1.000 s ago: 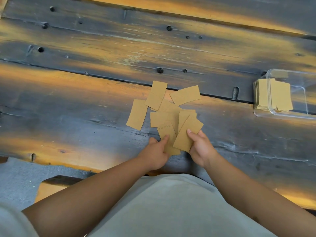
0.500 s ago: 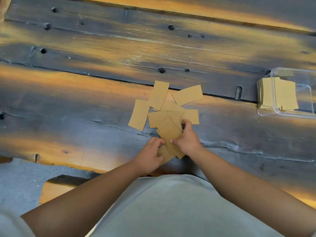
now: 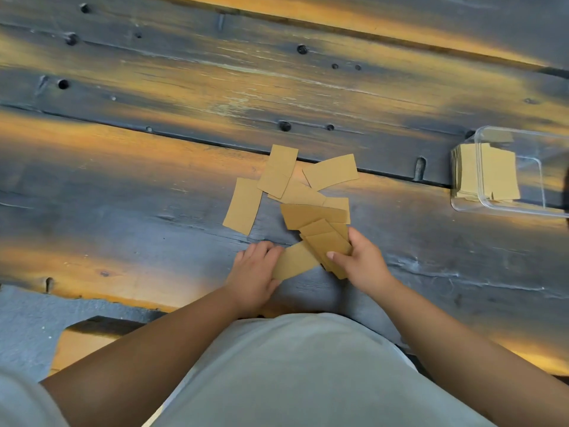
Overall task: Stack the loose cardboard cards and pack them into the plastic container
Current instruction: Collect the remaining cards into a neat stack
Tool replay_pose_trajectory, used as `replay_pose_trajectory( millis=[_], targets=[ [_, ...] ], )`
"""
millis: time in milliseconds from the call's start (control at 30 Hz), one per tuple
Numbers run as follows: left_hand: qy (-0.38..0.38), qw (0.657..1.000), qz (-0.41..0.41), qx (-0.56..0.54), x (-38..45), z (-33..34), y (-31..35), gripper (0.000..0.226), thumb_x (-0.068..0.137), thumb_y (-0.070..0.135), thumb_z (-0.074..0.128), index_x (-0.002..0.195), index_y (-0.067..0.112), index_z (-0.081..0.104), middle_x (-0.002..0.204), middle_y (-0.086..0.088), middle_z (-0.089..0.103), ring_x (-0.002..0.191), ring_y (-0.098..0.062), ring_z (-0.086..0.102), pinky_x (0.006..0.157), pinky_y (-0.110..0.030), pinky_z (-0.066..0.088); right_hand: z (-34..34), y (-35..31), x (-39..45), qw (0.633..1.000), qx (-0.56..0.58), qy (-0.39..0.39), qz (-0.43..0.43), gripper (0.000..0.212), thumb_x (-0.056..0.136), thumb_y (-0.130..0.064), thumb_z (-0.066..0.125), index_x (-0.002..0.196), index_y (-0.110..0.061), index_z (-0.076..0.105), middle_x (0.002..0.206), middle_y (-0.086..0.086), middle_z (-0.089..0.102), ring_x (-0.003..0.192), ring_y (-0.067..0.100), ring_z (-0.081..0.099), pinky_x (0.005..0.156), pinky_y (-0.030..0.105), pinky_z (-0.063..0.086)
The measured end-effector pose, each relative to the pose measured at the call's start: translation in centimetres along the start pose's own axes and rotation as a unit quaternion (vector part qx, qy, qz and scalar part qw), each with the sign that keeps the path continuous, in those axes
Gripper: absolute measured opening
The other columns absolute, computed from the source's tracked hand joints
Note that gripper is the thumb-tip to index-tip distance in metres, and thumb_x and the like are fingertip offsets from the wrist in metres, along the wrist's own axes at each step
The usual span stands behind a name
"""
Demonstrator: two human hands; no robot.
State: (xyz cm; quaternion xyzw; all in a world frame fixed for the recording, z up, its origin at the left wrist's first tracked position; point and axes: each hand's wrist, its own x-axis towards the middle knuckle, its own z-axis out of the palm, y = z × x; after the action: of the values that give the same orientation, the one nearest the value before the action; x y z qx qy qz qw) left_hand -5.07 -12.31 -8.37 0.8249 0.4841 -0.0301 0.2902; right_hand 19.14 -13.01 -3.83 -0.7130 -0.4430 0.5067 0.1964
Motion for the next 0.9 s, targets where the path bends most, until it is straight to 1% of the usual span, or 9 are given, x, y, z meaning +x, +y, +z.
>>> replay_pose_trajectory(
  millis=[100, 167, 267, 333, 400, 500, 600, 733, 900],
  targets=[
    [-0.028, 0.998, 0.002, -0.054, 0.9, -0.7, -1.2, 0.076, 0.079, 0.033, 0.073, 0.141, 0.03, 0.03, 0.134, 0.006, 0.039, 0.123, -0.018, 0.034, 0.094, -0.036, 0.027, -2.3, 0.3, -0.4, 0.995, 0.072, -0.07, -0.001, 0.037, 0.084, -0.008, 0.071, 0.104, -0.037, 0.06, 0.099, -0.01, 0.071, 0.089, 0.011, 0.068, 0.07, 0.023, 0.054],
    [-0.037, 0.997, 0.011, -0.064, 1.1, -0.7, -1.6, 0.082, 0.078, 0.034, 0.075, 0.142, 0.031, 0.024, 0.132, 0.006, 0.04, 0.123, -0.018, 0.034, 0.095, -0.037, 0.028, -3.3, 0.5, -0.5, 0.988, 0.049, -0.144, 0.02, 0.037, 0.083, -0.008, 0.072, 0.112, -0.03, 0.061, 0.103, -0.004, 0.071, 0.093, 0.014, 0.069, 0.075, 0.028, 0.056],
    [-0.039, 0.995, -0.019, -0.095, 1.2, -0.5, -1.7, 0.11, 0.075, 0.032, 0.078, 0.149, 0.029, -0.003, 0.129, 0.002, 0.042, 0.119, -0.018, 0.037, 0.098, -0.04, 0.031, -3.4, 0.7, -0.1, 0.967, -0.109, -0.224, 0.055, 0.033, 0.083, -0.016, 0.072, 0.113, -0.02, 0.059, 0.106, 0.0, 0.068, 0.097, 0.018, 0.065, 0.083, 0.035, 0.053],
    [-0.037, 0.996, -0.011, -0.086, 1.1, -0.4, -2.0, 0.116, 0.076, 0.034, 0.078, 0.149, 0.032, -0.013, 0.13, 0.0, 0.041, 0.119, -0.019, 0.037, 0.099, -0.04, 0.032, -2.7, 0.5, 0.2, 0.928, -0.278, -0.246, 0.036, 0.028, 0.083, -0.025, 0.069, 0.108, -0.019, 0.057, 0.102, -0.002, 0.063, 0.093, 0.018, 0.058, 0.077, 0.031, 0.048],
    [-0.038, 0.998, 0.036, -0.032, 1.0, -0.4, -2.3, 0.105, 0.079, 0.035, 0.075, 0.15, 0.033, -0.001, 0.132, -0.003, 0.038, 0.121, -0.022, 0.037, 0.098, -0.042, 0.032, -1.7, 0.2, 0.5, 0.898, -0.364, -0.245, 0.015, 0.03, 0.084, -0.031, 0.067, 0.107, -0.017, 0.054, 0.104, 0.001, 0.06, 0.091, 0.019, 0.053, 0.073, 0.031, 0.043],
    [-0.043, 0.994, 0.095, 0.038, 0.9, -0.7, -2.5, 0.078, 0.085, 0.034, 0.068, 0.148, 0.033, 0.023, 0.134, -0.007, 0.034, 0.12, -0.025, 0.036, 0.095, -0.043, 0.035, -0.6, -0.2, 1.1, 0.911, -0.331, -0.243, 0.032, 0.035, 0.084, -0.032, 0.067, 0.111, -0.014, 0.055, 0.108, 0.003, 0.061, 0.095, 0.021, 0.053, 0.075, 0.032, 0.044],
    [-0.025, 0.993, 0.104, 0.059, 0.5, -0.5, -2.5, 0.074, 0.087, 0.041, 0.063, 0.149, 0.025, 0.025, 0.136, -0.008, 0.036, 0.12, -0.026, 0.037, 0.095, -0.042, 0.038, -0.3, 0.0, 1.1, 0.925, -0.296, -0.231, 0.052, 0.027, 0.084, -0.031, 0.069, 0.103, -0.02, 0.054, 0.103, -0.001, 0.059, 0.093, 0.019, 0.054, 0.072, 0.029, 0.041],
    [0.009, 0.999, 0.041, 0.026, 0.3, -0.3, -1.2, 0.07, 0.084, 0.061, 0.053, 0.141, 0.022, 0.038, 0.132, 0.0, 0.04, 0.117, -0.022, 0.041, 0.095, -0.04, 0.037, -0.5, 0.7, 0.4, 0.959, -0.179, -0.196, 0.095, 0.028, 0.085, -0.026, 0.07, 0.109, -0.018, 0.057, 0.105, 0.0, 0.063, 0.097, 0.019, 0.06, 0.08, 0.032, 0.05],
    [0.015, 0.996, -0.087, -0.016, 2.1, -0.2, 1.2, 0.058, 0.081, 0.051, 0.066, 0.13, 0.032, 0.042, 0.122, 0.005, 0.043, 0.113, -0.019, 0.037, 0.089, -0.036, 0.028, 0.0, 1.2, -0.1, 0.973, -0.109, -0.166, 0.12, 0.032, 0.085, -0.021, 0.071, 0.114, -0.018, 0.058, 0.109, 0.0, 0.065, 0.1, 0.019, 0.062, 0.084, 0.034, 0.052]
  ],
)
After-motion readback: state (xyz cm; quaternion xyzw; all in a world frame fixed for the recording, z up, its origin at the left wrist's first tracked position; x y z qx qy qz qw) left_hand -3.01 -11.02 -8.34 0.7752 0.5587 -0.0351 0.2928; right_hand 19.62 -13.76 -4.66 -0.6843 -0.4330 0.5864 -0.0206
